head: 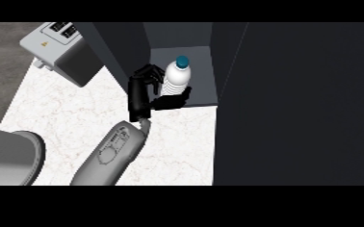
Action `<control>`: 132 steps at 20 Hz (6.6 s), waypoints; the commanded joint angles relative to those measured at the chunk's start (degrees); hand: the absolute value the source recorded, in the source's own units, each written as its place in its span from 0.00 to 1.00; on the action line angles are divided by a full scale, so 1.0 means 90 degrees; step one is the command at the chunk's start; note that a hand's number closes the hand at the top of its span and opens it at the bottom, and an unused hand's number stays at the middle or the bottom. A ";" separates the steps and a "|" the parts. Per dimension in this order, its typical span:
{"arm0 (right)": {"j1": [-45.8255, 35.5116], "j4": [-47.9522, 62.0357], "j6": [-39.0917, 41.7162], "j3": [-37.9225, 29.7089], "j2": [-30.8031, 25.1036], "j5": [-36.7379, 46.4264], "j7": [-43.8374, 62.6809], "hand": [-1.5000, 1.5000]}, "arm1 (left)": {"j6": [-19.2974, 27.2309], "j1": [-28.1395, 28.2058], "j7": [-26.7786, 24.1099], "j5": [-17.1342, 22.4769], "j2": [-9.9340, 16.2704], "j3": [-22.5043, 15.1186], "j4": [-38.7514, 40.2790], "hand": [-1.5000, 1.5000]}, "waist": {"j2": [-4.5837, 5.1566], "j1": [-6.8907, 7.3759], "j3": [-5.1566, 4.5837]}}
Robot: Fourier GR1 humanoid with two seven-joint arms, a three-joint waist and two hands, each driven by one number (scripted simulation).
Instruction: Pick up the bottled water, place it into the cabinet and close the cabinet
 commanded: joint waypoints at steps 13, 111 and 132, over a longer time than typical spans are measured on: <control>0.0218 -0.0116 0.0004 0.0367 0.0040 0.0137 -0.0073 0.00 | -0.0453 -0.2363 -0.0109 -0.0324 0.0472 0.0595 0.3179 0.00 | 0.0251 -0.0230 -0.0070; -0.2389 -0.0477 -0.0415 0.2455 0.0605 0.1667 0.3142 1.00 | -0.6450 0.8202 -0.2153 0.3918 0.2488 0.2577 -0.7600 0.00 | 0.0080 0.0797 -0.0079; -0.7440 0.3282 -0.0847 -0.1039 0.0472 -0.1473 0.3667 1.00 | -0.8459 0.9595 -0.1873 0.5743 0.2414 0.4978 -0.7450 0.00 | 0.0088 0.0566 -0.0053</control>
